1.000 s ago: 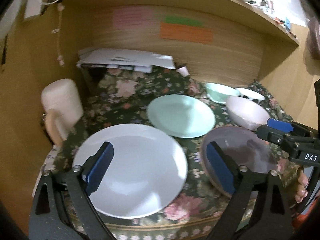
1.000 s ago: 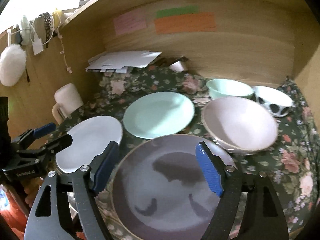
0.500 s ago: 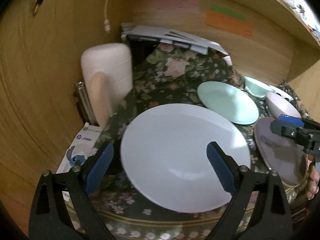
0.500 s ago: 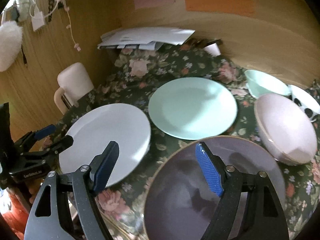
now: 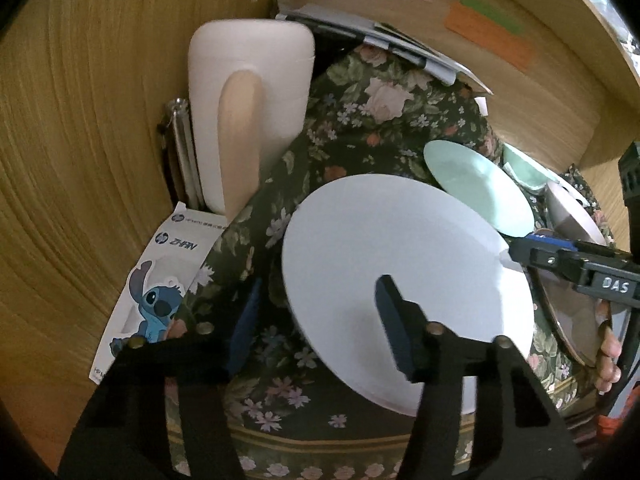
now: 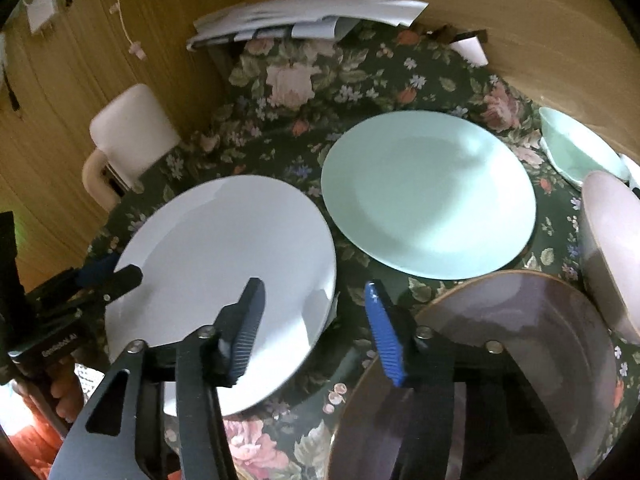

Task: Organize plates and bowls
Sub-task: 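Close both grippers together on the rim of the white plate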

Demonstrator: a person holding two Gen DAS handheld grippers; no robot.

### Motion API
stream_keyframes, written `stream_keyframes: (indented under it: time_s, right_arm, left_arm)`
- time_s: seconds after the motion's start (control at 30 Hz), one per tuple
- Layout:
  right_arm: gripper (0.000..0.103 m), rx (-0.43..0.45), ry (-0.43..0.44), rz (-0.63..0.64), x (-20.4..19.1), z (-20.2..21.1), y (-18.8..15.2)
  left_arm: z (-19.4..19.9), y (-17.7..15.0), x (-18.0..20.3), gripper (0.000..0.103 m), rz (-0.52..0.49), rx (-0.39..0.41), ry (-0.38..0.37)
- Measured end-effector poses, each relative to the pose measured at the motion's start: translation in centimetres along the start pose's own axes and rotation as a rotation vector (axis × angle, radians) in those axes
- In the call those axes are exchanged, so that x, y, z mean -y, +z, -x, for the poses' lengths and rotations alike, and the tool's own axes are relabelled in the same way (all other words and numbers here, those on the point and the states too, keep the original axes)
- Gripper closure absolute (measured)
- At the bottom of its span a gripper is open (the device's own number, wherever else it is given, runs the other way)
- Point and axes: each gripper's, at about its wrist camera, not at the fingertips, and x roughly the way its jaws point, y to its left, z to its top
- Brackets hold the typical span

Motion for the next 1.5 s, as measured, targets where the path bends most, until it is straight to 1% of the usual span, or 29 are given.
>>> stream_keyframes:
  time_s: [0.13, 0.3, 0.4, 0.67, 0.83, 1.1, 1.5]
  right_arm:
    - [0.064, -0.038, -0.011, 0.004, -0.2, -0.6, 0.3]
    - [0.072, -0.09, -0.012, 0.016, -0.4, -1.7, 0.6]
    - [0.075, -0.1, -0.006, 0.019, -0.5, -2.2, 0.7]
    - [0.077, -0.081, -0.016, 0.024, -0.8, -2.4, 0.7]
    - [0.077, -0.054, -0.035, 0.038, -1.1, -2.2, 0.6]
    - [0.077, -0.012, -0.019, 0.004, -0.5, -1.0, 0.4]
    - [0.077, 0.06, -0.012, -0.02, 0.4, 1.1, 0.4]
  left_arm:
    - [-0.3, 0.0, -0.3, 0.057, 0.006, -0.016, -0.026]
    - [-0.9, -0.2, -0.4, 0.069, 0.01, -0.04, -0.051]
    - [-1.0, -0.3, -0.5, 0.071, 0.012, -0.048, -0.066]
    - [-0.9, -0.4, -0.4, 0.072, 0.017, -0.052, -0.074]
    - [-0.8, -0.4, -0.3, 0.072, 0.025, -0.056, -0.058]
    - [-0.9, -0.2, -0.2, 0.071, 0.058, -0.061, -0.053]
    - [-0.1, 0.6, 1.2, 0.071, 0.043, -0.023, -0.072]
